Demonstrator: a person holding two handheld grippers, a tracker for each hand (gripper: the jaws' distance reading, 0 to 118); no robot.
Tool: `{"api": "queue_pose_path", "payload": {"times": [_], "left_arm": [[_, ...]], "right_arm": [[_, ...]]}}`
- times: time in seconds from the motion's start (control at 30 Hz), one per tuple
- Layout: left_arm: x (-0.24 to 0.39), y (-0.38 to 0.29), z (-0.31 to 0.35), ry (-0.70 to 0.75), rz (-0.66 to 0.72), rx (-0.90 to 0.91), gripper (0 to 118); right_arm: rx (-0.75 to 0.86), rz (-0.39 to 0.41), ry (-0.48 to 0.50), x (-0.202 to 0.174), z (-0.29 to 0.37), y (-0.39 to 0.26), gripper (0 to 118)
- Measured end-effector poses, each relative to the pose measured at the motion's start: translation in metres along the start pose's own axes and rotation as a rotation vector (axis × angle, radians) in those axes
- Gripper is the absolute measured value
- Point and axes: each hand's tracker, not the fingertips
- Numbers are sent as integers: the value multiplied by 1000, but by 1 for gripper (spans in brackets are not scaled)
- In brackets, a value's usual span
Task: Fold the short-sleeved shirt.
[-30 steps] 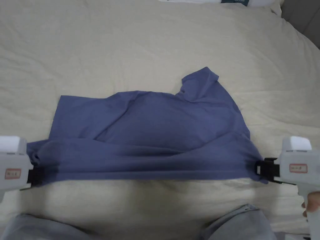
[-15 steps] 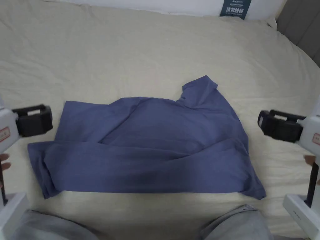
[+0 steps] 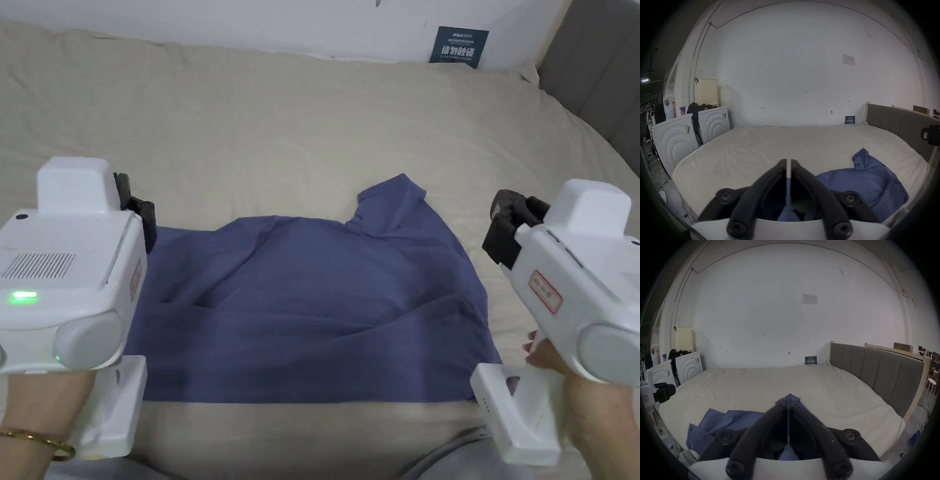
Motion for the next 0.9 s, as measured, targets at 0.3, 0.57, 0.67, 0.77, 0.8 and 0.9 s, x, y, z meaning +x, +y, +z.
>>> {"api": "queue_pose_path", "payload": {"times": [0.3, 0.57, 0.67, 0.77, 0.8, 0.9], "left_arm": [[-15, 32, -48, -62, -3, -151, 0], [-45, 36, -177, -102, 37, -480, 117], [-55, 19, -231, -83, 147, -656, 118], [-54, -9, -273, -10, 98, -757, 118], [-52, -19, -285, 18, 67, -796, 117], [-47, -47, -304, 49, 35, -868, 98]], "right_arm": [[-51, 4, 44, 3, -14, -2, 1], [-72, -20, 67, 5, -32, 5, 1], [-102, -11, 65, 7, -46, 6, 1], [-142, 11, 53, 8, -62, 4, 1], [-156, 20, 50, 8, -68, 3, 1], [-188, 26, 46, 10, -87, -2, 1]]}}
